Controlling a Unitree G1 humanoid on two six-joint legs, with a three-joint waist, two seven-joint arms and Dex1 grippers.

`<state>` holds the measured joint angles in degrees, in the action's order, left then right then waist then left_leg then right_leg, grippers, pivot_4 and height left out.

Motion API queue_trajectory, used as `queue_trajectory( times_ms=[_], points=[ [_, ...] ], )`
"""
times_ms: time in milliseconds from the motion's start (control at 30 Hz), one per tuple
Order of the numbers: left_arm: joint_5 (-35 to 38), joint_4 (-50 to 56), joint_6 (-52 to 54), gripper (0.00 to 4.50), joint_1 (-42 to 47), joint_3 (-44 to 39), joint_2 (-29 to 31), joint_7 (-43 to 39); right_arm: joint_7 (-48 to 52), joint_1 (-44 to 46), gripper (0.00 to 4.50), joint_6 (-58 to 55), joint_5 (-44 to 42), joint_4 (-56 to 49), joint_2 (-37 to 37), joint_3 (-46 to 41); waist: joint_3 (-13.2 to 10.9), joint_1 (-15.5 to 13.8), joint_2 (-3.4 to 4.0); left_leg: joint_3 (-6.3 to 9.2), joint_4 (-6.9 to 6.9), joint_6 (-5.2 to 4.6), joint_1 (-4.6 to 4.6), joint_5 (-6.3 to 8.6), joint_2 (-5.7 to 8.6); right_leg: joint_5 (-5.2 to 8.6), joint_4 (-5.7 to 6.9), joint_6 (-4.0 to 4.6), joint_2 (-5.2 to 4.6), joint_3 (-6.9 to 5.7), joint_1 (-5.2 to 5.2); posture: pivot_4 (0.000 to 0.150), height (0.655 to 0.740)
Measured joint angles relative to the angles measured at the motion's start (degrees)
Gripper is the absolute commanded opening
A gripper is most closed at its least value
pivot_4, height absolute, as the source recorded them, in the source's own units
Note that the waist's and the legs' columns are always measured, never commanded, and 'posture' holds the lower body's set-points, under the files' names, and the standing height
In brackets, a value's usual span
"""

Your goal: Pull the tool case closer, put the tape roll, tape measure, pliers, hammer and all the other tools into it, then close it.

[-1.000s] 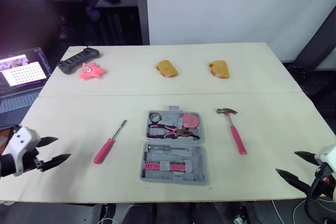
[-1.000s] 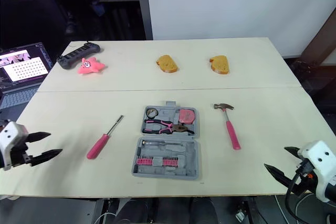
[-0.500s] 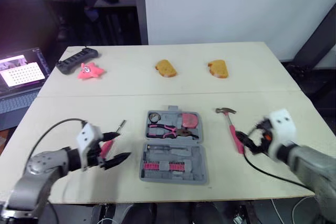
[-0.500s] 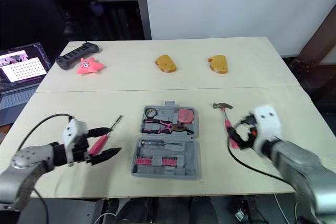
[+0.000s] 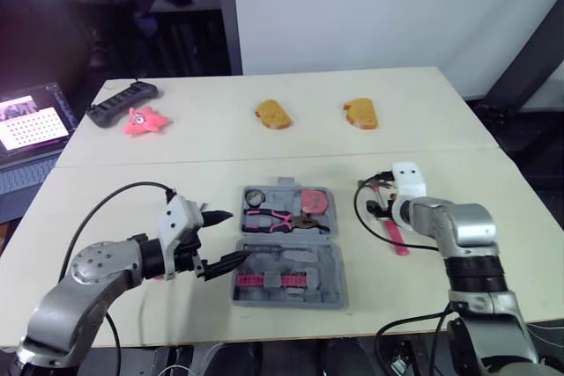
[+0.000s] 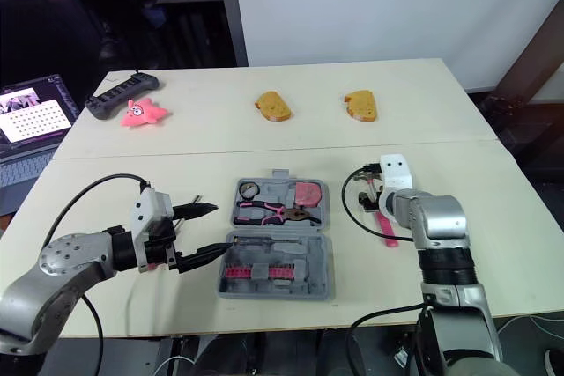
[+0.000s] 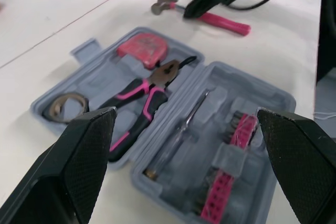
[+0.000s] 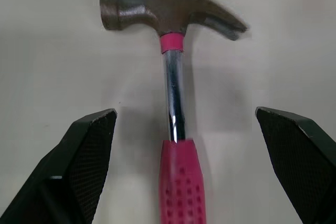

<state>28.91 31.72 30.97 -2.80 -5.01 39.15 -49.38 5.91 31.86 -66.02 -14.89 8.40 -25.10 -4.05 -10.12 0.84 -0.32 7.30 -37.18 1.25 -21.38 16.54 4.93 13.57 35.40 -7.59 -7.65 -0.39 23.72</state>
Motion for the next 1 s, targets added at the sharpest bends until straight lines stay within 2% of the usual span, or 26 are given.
queue_trajectory(
  times_ms=[33,133,333,400,533,733,900,1000],
  points=[
    [0.0,0.1,0.0,4.48,-0.1,0.2,0.0,0.4,0.8,1.5,4.5,1.6,0.5,2.7,0.0,0.6,0.0,0.3,0.0,-0.04,0.0,0.0,0.01,0.0,0.0,-0.01,-0.01,0.0,0.0,0.03,0.01,0.15,0.74],
    [-0.1,0.6,0.0,4.5,-0.9,0.5,-0.1,1.4,2.8,4.6,3.71,6.2,2.0,9.3,0.0,1.9,0.0,0.4,-0.04,-0.07,0.0,0.0,0.06,0.0,-0.01,-0.01,0.0,0.01,0.02,0.07,-0.01,0.15,0.74],
    [-0.1,0.7,0.0,4.5,-1.4,1.1,0.1,2.2,5.7,6.2,0.74,11.3,3.8,14.8,0.0,3.3,0.1,-0.1,-0.19,-0.04,-0.05,0.0,0.08,0.0,0.01,-0.01,-0.03,0.01,0.0,0.06,-0.11,0.15,0.74],
    [-0.1,0.7,0.0,4.5,-1.5,1.1,0.2,2.3,6.0,6.0,0.02,11.3,4.0,14.3,0.0,3.1,0.1,-0.2,-0.19,-0.03,-0.05,0.0,0.08,0.0,0.01,-0.01,-0.04,0.01,0.0,0.06,-0.11,0.15,0.74],
    [-0.2,0.4,-0.3,4.5,-1.3,1.2,0.2,2.1,5.8,2.7,0.02,8.3,3.8,8.6,0.0,1.1,0.2,-0.4,-0.17,0.11,0.0,0.01,0.02,0.0,0.02,-0.01,-0.04,0.0,0.02,0.05,-0.07,0.15,0.74],
    [-0.8,-1.6,-0.7,4.5,-0.2,2.1,0.2,1.7,3.2,-8.3,0.02,-4.8,2.3,-12.3,1.9,-3.7,0.1,-0.4,-0.11,0.22,0.02,0.01,-0.04,0.0,0.05,0.0,-0.03,0.0,0.03,0.07,-0.02,0.15,0.74],
    [-1.2,-3.9,-1.3,4.5,1.9,4.1,0.2,0.7,-0.2,-17.3,0.02,-17.4,2.3,-31.2,7.8,-6.9,0.1,-0.1,-0.02,0.21,0.05,0.01,-0.06,0.0,0.05,0.0,0.01,0.0,0.04,0.09,0.06,0.15,0.74],
    [-1.3,-4.5,-1.4,4.5,3.1,4.5,0.2,0.3,-1.7,-19.8,0.02,-20.5,2.8,-36.8,11.1,-7.9,0.1,-0.2,0.0,0.22,0.09,0.01,-0.06,0.0,0.04,0.0,0.04,0.0,0.07,0.1,0.1,0.15,0.74]
  ],
)
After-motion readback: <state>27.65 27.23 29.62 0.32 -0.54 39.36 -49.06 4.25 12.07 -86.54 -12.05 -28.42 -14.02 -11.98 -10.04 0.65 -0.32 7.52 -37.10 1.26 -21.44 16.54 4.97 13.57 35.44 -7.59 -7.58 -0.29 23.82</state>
